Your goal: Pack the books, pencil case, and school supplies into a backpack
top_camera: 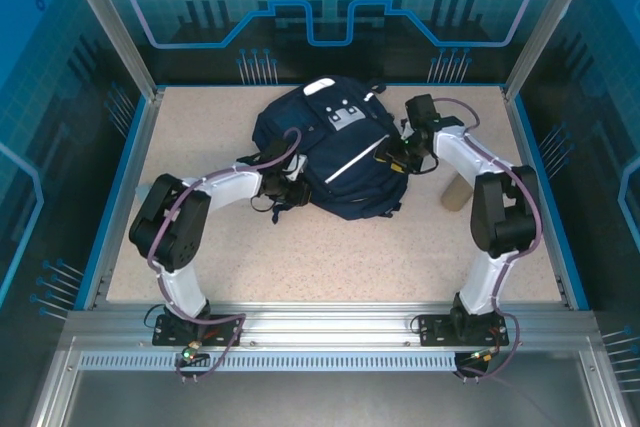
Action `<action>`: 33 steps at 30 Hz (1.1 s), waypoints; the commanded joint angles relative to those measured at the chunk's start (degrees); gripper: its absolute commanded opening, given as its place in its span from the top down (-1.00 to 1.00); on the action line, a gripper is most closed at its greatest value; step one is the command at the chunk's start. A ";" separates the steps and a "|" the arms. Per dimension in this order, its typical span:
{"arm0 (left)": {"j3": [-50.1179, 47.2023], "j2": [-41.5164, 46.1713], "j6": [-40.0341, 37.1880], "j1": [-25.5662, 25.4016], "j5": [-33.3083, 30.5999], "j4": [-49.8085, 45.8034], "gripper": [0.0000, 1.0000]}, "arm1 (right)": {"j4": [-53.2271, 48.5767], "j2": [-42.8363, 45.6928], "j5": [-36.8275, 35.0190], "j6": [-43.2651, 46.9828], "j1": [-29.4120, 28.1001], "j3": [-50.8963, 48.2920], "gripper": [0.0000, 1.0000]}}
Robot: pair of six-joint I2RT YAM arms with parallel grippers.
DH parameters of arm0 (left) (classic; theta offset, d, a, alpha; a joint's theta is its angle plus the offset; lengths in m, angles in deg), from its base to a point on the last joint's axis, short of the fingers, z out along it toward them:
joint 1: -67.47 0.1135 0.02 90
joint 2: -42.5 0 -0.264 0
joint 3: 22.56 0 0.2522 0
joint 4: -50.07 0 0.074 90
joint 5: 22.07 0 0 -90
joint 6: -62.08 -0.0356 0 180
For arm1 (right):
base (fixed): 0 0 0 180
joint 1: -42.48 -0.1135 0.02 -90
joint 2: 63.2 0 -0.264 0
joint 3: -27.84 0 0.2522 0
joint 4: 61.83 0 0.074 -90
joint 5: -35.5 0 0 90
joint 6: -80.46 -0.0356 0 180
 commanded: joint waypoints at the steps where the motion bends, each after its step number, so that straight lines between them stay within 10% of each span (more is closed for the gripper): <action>1: 2.28 -2.05 -2.08 0.53 -1.61 -0.74 0.21 | -1.43 3.96 1.63 1.09 1.07 -2.51 0.01; 14: 5.97 -4.35 -3.03 0.61 -2.77 -6.02 0.00 | -1.73 14.56 0.98 0.99 0.88 -17.11 -0.06; 23: 5.38 -4.50 -2.59 0.57 -1.72 -7.49 0.58 | -2.53 17.14 0.27 -0.55 0.03 -20.99 -0.06; 33: 4.79 -5.14 -0.67 0.53 -2.78 -7.77 0.45 | -1.36 16.01 -0.40 -1.98 -1.85 -23.96 -0.07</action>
